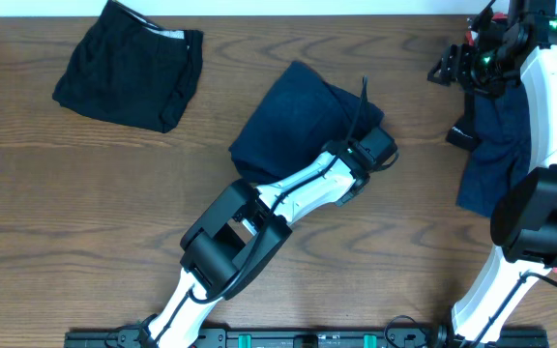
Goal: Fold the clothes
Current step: 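Carry the shorts with the left gripper to the top-left corner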
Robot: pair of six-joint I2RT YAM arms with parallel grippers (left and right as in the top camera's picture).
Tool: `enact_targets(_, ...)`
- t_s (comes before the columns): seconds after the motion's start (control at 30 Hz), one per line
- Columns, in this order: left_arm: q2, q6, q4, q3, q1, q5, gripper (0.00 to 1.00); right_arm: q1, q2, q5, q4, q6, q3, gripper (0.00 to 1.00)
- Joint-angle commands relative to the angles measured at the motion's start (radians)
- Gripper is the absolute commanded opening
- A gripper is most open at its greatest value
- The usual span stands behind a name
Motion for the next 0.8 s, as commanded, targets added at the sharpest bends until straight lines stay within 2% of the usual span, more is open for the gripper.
enact_targets(0.0,0.065,-0.014,-0.017,-0.029,0.032,-0.058,0.10,0.002,-0.018,0.004,-0.001,-0.021,0.008,0.73)
enact_targets(0.1,0.055,-0.066,-0.030,-0.025,0.061,-0.113,0.06,0.002,-0.018,0.004,-0.002,-0.021,0.008,0.73)
enact_targets(0.3,-0.029,-0.150,-0.123,0.021,0.136,-0.140,0.06,0.002,-0.018,0.004,-0.001,-0.021,0.008,0.73)
enact_targets(0.5,-0.222,-0.179,-0.126,0.039,0.208,-0.140,0.06,0.002,-0.018,0.004,-0.001,-0.021,0.008,0.73)
enact_targets(0.77,-0.505,-0.238,-0.043,0.039,0.336,-0.164,0.06,0.003,-0.018,0.003,-0.001,-0.020,0.008,0.73)
